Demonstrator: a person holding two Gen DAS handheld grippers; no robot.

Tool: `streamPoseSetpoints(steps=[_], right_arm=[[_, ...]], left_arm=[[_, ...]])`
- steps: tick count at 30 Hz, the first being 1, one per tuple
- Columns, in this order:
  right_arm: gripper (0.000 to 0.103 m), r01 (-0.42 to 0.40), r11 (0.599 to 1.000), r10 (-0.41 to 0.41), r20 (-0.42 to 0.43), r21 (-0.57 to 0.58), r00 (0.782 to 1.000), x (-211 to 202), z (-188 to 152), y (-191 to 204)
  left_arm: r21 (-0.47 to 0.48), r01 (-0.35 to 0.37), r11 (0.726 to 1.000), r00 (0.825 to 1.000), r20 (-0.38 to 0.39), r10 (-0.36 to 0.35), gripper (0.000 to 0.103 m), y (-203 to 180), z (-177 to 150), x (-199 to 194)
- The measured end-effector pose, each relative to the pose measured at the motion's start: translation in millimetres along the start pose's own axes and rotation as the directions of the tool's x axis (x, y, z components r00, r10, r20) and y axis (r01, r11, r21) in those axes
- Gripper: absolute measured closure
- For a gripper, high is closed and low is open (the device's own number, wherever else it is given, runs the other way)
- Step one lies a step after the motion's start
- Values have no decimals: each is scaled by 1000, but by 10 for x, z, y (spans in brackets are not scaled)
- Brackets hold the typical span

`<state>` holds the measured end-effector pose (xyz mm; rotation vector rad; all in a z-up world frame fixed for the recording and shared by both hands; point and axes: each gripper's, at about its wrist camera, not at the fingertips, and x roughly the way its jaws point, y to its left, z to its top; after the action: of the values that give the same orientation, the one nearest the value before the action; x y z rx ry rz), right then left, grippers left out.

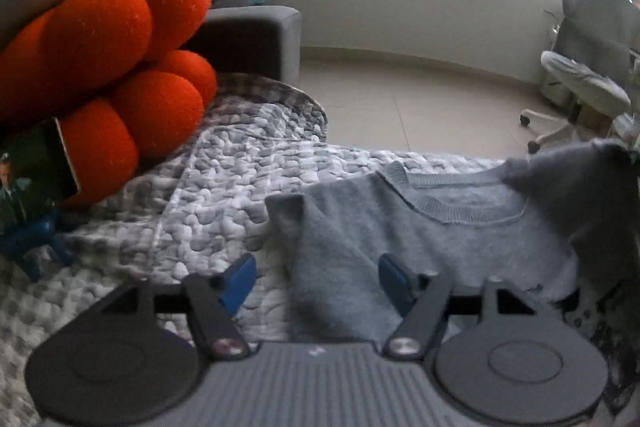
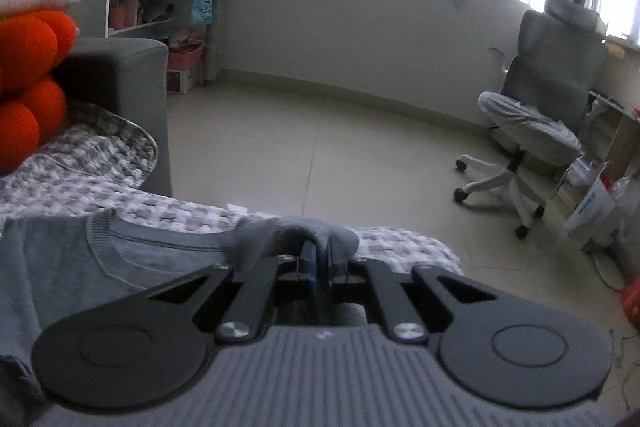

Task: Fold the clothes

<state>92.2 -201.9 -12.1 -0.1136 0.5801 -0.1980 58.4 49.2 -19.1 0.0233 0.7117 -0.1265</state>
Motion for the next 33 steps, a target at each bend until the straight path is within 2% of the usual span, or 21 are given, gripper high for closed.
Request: streamPoseSetpoints(steps=[4,6,11,14,17,19,22,23,24,25,26,28,33], right_arm=[[98,6,1000,-6,-3,2,1000,-142,-75,-38],[98,2,1000,-2,-1,18,1000,-252,-111,-113],[96,1,998,0,-12,65,1000,-217,-145,-288],[96,1,997,1,-28,80,1000,-179,-168,-343],[96,-11,997,13,-31,79,999,-173,-179,-348],[96,-15,996,18,-31,83,999,-181,-184,-347],[96,-22,996,24,-32,87,999,-191,-193,-352],[96,-23,996,26,-33,87,999,-191,-197,-360],[96,-25,996,28,-33,86,999,-188,-201,-363],[96,-27,996,30,-33,86,999,-185,-203,-367],[96,-29,996,32,-33,86,999,-183,-204,-372],[96,-27,995,30,-32,92,999,-167,-212,-393],[96,-10,994,15,-42,111,999,-94,-253,-477]], left_arm=[[-35,-2,999,1000,-17,2,30,49,-58,9],[-39,2,999,1000,-13,-2,26,55,-46,-33],[-65,-6,998,1000,-1,6,23,99,-39,-39],[-56,-8,998,1000,19,9,23,19,-36,-73],[-27,33,999,999,30,-32,20,-132,-36,-107],[-34,36,999,999,-8,-36,16,-191,-50,-53],[-68,-18,997,994,-108,11,17,-183,-96,122],[-87,-21,996,991,-130,10,38,-147,-111,170],[-104,-11,995,990,-138,-3,72,-108,-116,194],[-121,-2,993,989,-145,-16,79,-68,-122,218],[-139,11,990,989,-146,-32,92,-22,-113,223],[-174,34,984,990,-126,-56,92,92,-61,175],[-265,-7,964,995,-99,-20,94,412,1,95]])
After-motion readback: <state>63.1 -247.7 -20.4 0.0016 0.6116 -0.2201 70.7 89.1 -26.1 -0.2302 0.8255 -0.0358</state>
